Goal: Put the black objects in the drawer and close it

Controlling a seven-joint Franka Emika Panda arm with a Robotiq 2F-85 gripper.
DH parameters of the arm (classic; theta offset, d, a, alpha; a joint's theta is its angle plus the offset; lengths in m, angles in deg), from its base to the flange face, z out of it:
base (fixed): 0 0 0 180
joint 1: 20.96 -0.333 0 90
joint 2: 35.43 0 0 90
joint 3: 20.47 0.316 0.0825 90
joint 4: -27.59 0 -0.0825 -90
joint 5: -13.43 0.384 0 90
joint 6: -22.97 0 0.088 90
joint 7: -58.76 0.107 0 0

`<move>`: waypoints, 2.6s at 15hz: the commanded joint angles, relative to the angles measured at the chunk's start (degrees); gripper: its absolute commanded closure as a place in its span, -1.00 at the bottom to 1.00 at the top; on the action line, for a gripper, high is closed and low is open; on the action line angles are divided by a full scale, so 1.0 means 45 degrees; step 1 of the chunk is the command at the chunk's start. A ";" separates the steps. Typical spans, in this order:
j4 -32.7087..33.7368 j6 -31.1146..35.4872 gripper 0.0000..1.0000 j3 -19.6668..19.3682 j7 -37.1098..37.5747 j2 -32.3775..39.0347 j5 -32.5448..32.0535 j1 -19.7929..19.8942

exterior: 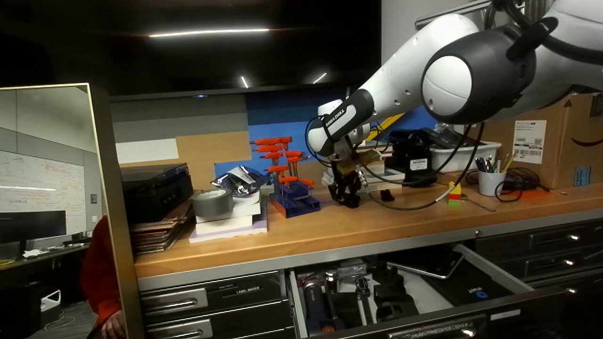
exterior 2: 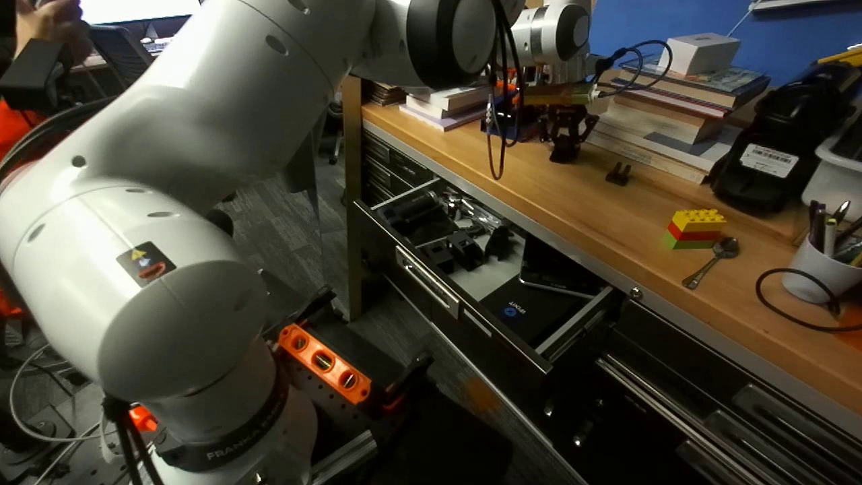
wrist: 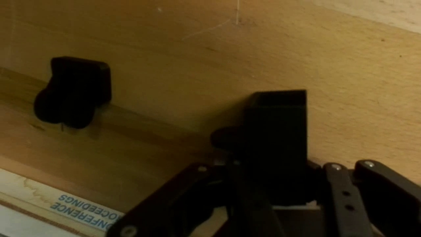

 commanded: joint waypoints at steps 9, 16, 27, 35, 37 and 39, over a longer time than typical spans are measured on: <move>-0.5290 -0.0749 0.68 -0.0485 0.3713 -0.4025 -0.0873 -0.1604; -0.9537 -0.0360 0.69 -0.0394 0.6761 -0.6965 -0.1102 -0.2145; -1.7048 0.2984 0.70 -0.0245 1.0846 -1.0557 -0.3013 -0.1537; -2.0133 0.7210 0.69 -0.0631 1.2304 -1.0276 -0.4220 -0.0653; -1.9990 0.7614 0.70 -0.0756 1.2357 -1.0007 -0.4254 -0.0642; -1.9798 0.7876 0.69 -0.0856 1.2398 -0.9731 -0.4307 -0.0712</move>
